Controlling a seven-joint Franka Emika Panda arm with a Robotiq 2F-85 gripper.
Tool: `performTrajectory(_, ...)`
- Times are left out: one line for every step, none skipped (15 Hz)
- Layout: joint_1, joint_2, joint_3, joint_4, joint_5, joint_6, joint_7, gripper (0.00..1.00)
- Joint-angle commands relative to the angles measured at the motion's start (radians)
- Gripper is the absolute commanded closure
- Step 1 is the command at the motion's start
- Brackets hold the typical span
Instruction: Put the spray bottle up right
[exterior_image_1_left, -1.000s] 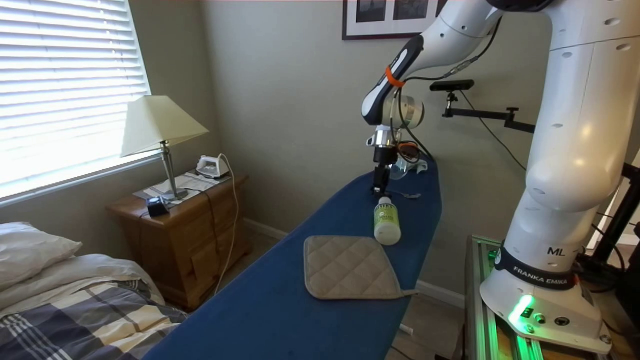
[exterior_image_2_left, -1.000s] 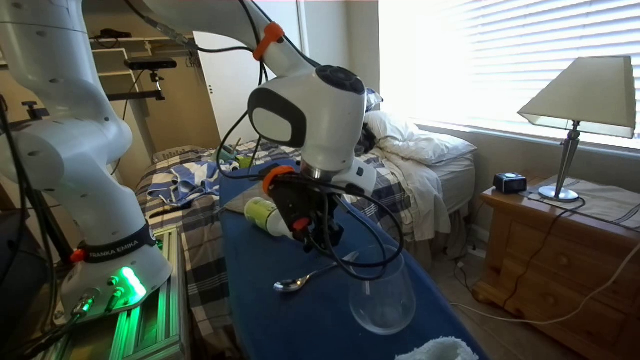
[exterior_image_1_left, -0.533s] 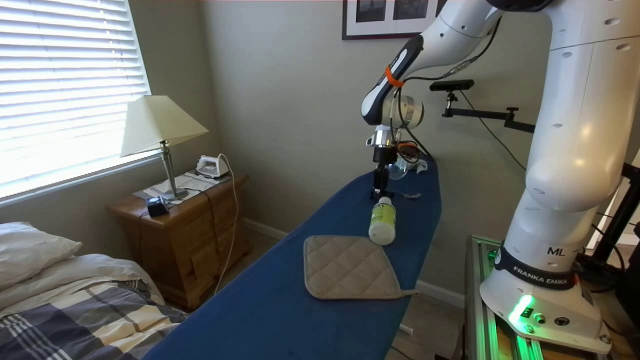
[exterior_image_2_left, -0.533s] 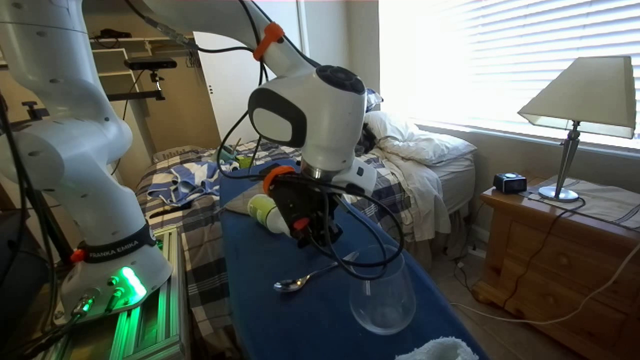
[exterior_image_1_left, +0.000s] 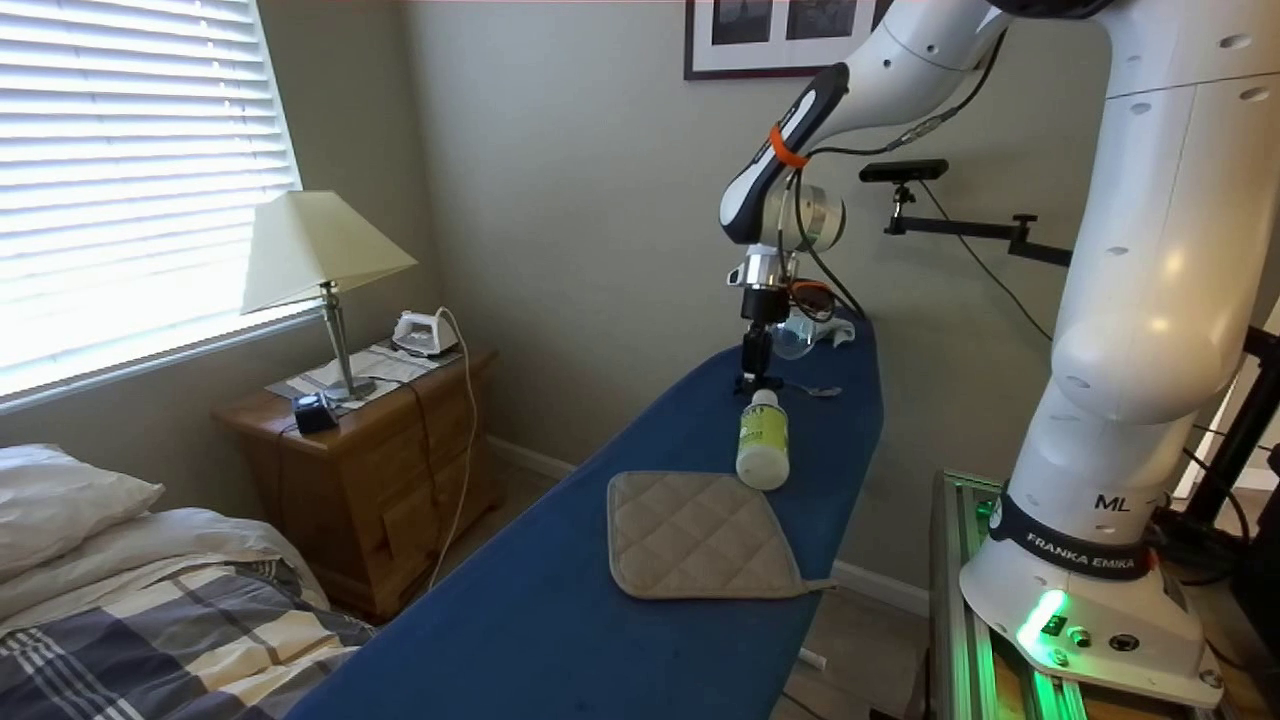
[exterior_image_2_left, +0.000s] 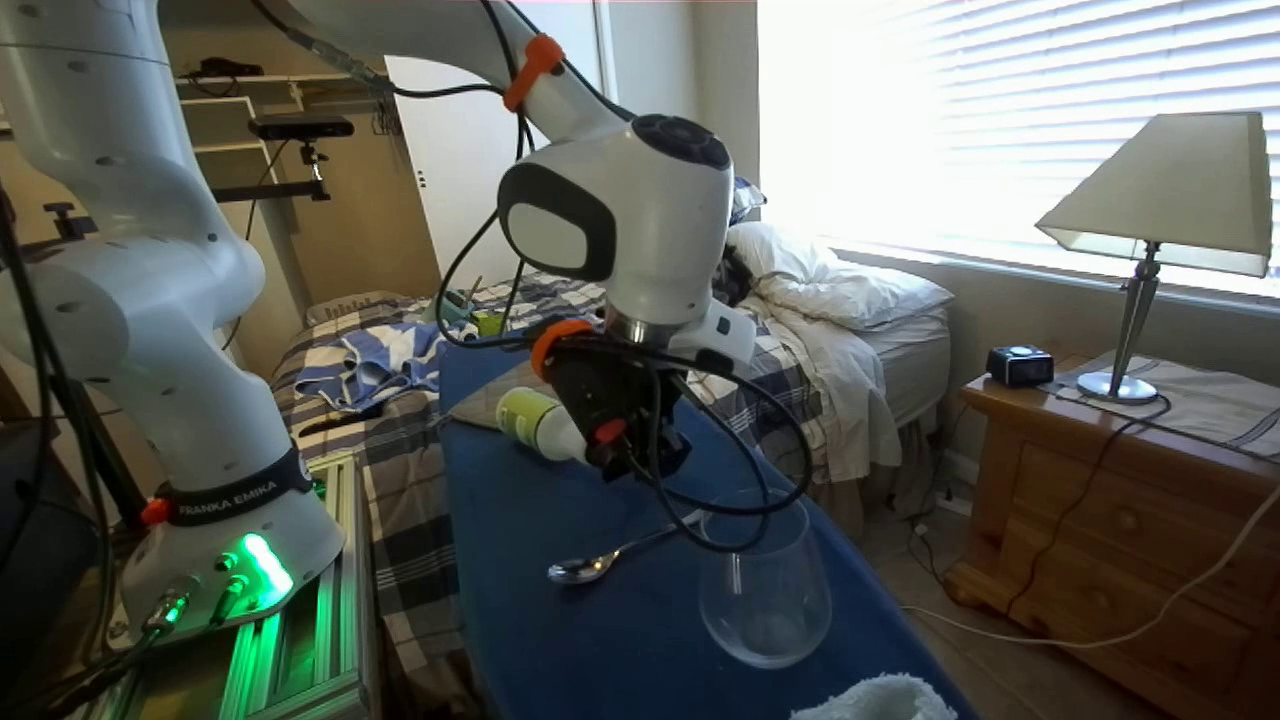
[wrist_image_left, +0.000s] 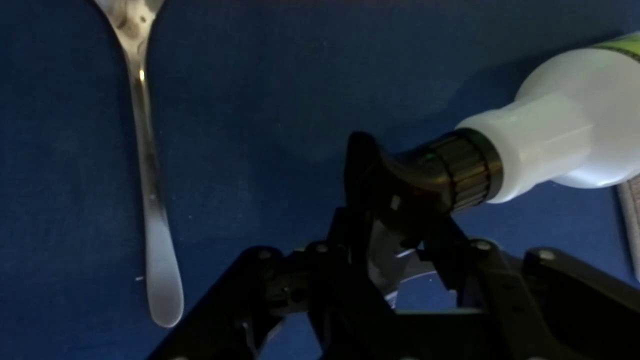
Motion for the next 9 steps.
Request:
performTrajectory(0.004,-0.046,0.014,-0.005,0.0,-0.001,0.024,0.84)
performTrajectory(0.007,-0.053,0.017,-0.004,-0.001,-0.003,0.026,0.84)
performTrajectory(0.012,-0.064,0.02,-0.001,-0.008,-0.002,0.028,0.84)
performTrajectory(0.017,-0.074,0.023,0.004,-0.012,-0.003,0.031,0.84)
performTrajectory(0.023,-0.083,0.026,0.008,-0.02,-0.007,0.041,0.84)
performTrajectory(0.03,-0.094,0.028,0.011,-0.027,-0.009,0.048,0.84)
performTrajectory(0.037,-0.105,0.03,0.016,-0.043,-0.015,0.063,0.84)
performTrajectory(0.044,-0.117,0.033,0.02,-0.052,-0.018,0.072,0.84)
performTrajectory(0.052,-0.13,0.036,0.024,-0.071,-0.02,0.084,0.84)
